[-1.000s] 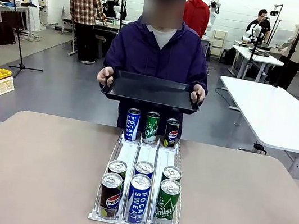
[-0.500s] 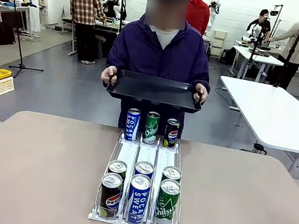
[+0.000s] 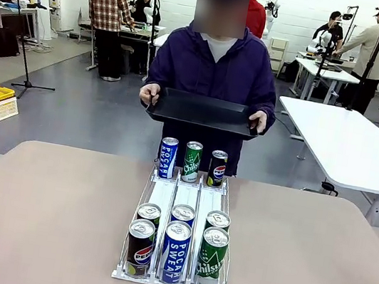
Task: Retrieve and hand over the desired beverage to the person.
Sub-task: Pick up a can of the same type that the person held from the Automatic Can Dispenser.
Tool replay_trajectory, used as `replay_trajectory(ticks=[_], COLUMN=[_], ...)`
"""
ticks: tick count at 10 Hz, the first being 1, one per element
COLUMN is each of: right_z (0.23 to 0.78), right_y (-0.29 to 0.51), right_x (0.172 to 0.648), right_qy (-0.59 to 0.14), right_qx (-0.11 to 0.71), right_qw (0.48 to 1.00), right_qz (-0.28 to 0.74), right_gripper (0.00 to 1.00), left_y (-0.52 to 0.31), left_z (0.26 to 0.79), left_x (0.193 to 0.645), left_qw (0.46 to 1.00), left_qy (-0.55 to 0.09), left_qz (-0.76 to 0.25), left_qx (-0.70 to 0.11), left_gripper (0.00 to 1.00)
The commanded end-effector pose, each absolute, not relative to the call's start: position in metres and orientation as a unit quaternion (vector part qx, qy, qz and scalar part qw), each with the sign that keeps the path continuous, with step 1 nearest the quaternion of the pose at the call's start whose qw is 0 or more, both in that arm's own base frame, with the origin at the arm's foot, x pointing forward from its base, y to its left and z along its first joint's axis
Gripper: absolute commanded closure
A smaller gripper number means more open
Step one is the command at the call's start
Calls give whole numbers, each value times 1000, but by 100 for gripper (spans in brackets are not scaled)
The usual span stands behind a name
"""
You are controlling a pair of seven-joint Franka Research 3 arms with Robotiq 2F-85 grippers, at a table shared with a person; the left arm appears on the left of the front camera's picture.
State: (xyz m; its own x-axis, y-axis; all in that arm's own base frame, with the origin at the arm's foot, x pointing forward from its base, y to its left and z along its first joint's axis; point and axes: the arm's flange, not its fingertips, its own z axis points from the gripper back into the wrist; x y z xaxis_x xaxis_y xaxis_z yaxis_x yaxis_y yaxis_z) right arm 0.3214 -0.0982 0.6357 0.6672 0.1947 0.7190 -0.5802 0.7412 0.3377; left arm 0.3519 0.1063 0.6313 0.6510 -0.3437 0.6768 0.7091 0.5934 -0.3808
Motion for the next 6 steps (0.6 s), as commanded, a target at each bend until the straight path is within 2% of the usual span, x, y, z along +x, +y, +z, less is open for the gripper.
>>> replay_trajectory(ticks=[1, 6], right_z=[636, 636], right_y=[-98, -98], right_x=[325, 325], right_qy=[-347, -347], right_qx=[295, 295], right_qw=[860, 860], right_qz=[228, 228], right_gripper=[0, 0], left_y=[109, 109], left_z=[632, 632], left_x=[352, 352], left_qw=[840, 840], left_qy=[-286, -286], left_qz=[-319, -319], left_qx=[-333, -333], left_gripper=[0, 0])
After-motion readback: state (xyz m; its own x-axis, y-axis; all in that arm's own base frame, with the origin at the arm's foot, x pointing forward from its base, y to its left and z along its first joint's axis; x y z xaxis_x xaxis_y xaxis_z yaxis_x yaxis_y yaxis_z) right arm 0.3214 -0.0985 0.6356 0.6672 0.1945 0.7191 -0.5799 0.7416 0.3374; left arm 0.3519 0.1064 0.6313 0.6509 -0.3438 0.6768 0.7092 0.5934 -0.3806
